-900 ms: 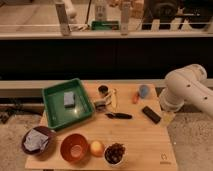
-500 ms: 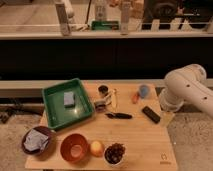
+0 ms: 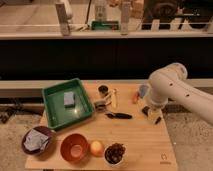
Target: Place fork in tray
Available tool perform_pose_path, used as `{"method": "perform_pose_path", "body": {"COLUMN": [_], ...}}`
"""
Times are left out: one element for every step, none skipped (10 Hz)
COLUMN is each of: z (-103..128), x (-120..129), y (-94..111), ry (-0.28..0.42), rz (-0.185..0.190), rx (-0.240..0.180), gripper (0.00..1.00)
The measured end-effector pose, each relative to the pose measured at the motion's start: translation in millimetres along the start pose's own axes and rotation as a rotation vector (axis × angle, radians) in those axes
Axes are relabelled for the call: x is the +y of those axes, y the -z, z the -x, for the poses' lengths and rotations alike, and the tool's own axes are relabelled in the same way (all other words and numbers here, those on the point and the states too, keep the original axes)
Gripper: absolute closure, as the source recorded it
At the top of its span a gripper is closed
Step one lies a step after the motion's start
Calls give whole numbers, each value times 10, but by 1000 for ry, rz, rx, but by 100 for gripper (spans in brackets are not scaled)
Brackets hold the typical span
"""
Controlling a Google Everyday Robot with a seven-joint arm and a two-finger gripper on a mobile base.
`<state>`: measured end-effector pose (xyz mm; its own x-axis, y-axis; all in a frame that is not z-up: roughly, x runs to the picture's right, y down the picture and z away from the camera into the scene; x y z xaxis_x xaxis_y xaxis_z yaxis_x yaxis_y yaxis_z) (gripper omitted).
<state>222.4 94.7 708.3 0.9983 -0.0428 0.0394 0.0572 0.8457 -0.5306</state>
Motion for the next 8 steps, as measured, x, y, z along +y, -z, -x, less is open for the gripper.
{"method": "perform_pose_path", "body": {"z": [21,73,211,391,471,514,541,567], "x": [-17,-37,-75,-130,-164,-233,-294,-329], "y": [-21,-54,-89,-138,-173,-230,-276,-293], "ry": [7,19,31,47,58,70,82,88], "rz": [2,6,8,10,11,10,10,8], "rx": [-3,-1,-6,-11,-14,-17,-20,-20], "gripper": [20,20,20,20,20,20,20,20]}}
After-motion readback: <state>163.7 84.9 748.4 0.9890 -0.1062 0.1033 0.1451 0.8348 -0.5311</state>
